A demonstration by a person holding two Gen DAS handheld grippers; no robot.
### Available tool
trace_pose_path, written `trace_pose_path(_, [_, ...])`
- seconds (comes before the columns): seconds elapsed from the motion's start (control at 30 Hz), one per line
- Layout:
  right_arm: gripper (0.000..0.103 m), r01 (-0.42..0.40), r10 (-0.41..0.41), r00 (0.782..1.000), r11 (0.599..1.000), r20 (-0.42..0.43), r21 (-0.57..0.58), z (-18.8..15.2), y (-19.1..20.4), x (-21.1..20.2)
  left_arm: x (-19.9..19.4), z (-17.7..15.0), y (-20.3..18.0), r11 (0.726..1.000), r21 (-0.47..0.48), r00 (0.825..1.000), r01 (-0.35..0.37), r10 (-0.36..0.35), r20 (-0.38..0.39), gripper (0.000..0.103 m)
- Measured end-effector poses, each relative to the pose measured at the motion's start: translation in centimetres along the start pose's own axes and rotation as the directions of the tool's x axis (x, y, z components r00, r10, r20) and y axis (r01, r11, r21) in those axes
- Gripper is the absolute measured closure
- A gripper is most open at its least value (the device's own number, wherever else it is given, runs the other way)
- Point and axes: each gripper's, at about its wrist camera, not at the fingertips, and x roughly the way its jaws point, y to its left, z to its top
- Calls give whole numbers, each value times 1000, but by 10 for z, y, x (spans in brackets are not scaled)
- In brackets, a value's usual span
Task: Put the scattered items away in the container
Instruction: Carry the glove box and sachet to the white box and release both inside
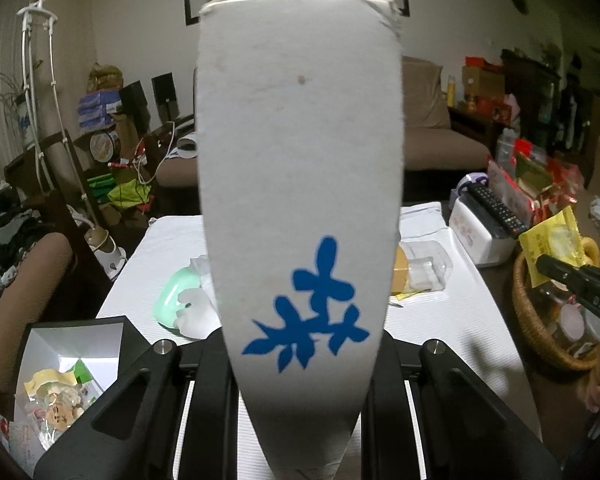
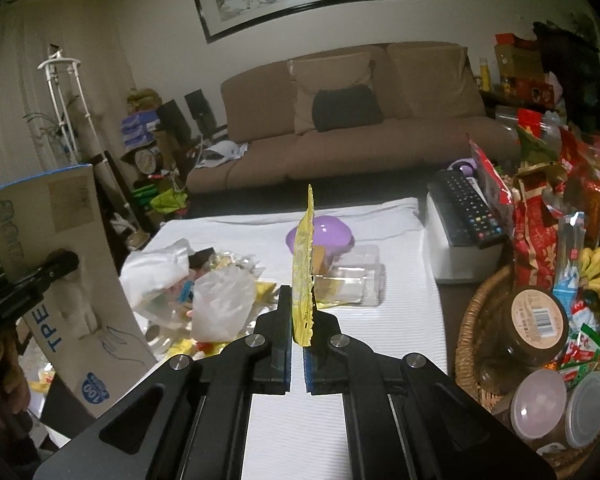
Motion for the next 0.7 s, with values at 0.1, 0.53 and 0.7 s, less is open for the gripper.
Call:
trace_pose_path(0.1, [100, -7, 7, 1000, 1000, 4, -8, 2, 6, -3, -2, -1, 1, 1000, -1, 1000, -6, 6, 4, 87])
trace_pose_path(0.53, [100, -92, 92, 996, 994, -5, -66, 27, 64, 4, -39, 14, 55, 993, -59, 991, -98, 103, 84, 87])
trace_pose_path(0.7, [100, -105, 105, 994, 984, -8, -146, 37, 113, 17, -55, 18, 91, 983, -94, 982, -155, 164, 97, 87])
